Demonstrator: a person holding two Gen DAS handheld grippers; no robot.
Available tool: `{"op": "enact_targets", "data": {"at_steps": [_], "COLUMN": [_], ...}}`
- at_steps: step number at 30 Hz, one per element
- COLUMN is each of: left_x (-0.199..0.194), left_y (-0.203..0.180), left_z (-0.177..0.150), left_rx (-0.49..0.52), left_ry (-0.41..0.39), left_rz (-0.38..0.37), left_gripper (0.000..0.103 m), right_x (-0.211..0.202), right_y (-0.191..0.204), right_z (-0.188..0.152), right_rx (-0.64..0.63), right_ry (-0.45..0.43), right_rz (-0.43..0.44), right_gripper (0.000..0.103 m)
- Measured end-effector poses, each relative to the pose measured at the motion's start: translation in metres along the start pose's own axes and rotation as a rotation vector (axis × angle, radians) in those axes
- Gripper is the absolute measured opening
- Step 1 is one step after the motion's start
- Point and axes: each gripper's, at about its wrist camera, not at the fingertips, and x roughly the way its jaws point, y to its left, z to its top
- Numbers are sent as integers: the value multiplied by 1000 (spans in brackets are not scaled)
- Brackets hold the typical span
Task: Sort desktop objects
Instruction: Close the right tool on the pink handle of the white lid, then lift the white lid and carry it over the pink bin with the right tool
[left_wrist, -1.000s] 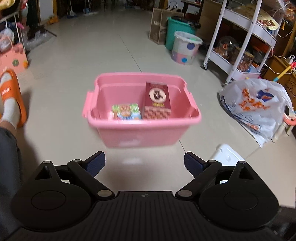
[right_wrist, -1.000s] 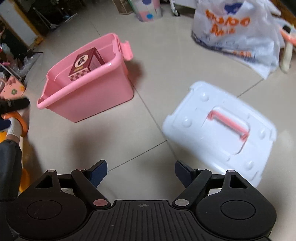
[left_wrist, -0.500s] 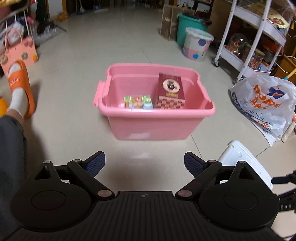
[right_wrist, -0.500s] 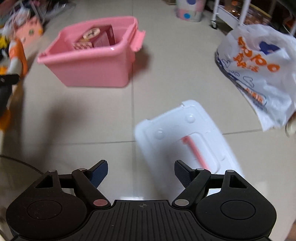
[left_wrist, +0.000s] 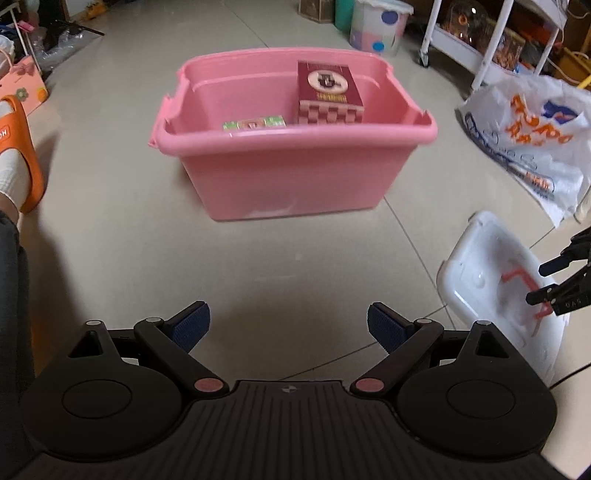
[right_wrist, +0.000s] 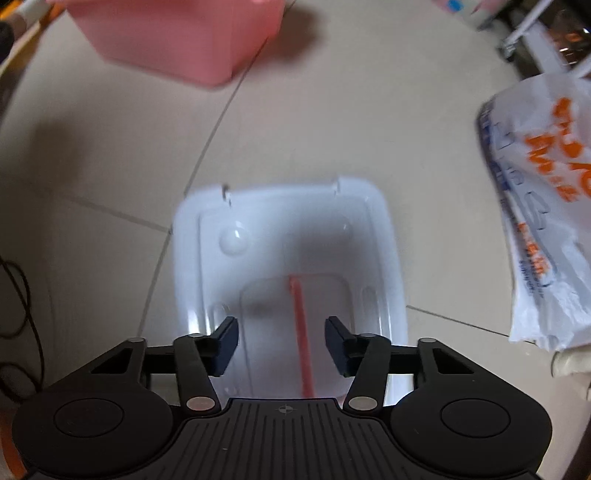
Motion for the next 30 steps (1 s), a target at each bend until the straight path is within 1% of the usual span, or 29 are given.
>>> {"op": "enact_targets", "data": {"at_steps": [2,3,4,6,7,8,14,19,25,30], "left_x": [4,7,8,12,13,15,19,12,-2,-17], "left_y": [-1,-2,-3,-3,-3,-3,-1,-2,-12,-17], "left_z": [-2,-2,-3,-4,-4,-6,-12,-9,-4,-1], "left_rx": [7,10,13,17,18,19,29,37,72,89], "left_ry": [6,8,11,18,23,29,52,30,36,29], "left_rz": [2,5,6,5,5,4,8,1,-4,-15], "left_gripper": [95,95,95,95,95,95,95,95,95,95], "right_x": [14,20,25,33,37,41,48,44,9,-42], "right_y": [-5,-6,-6,-6,-5,-5,-4,1,5,9], "right_z": [-1,-2,-2,-4,-5,-6,-13,-23,-41,-45], "right_rx": [-21,-29,-34,-52,-61,-67,-80,-106,-166,-255], "right_ry": [41,57,68,88,99,106,121,120,93,79], "right_rz": [19,26,28,17,8,3,-1,-15,-54,-108], "right_gripper": [36,35,32,21,10,6,5,5,5,5]}}
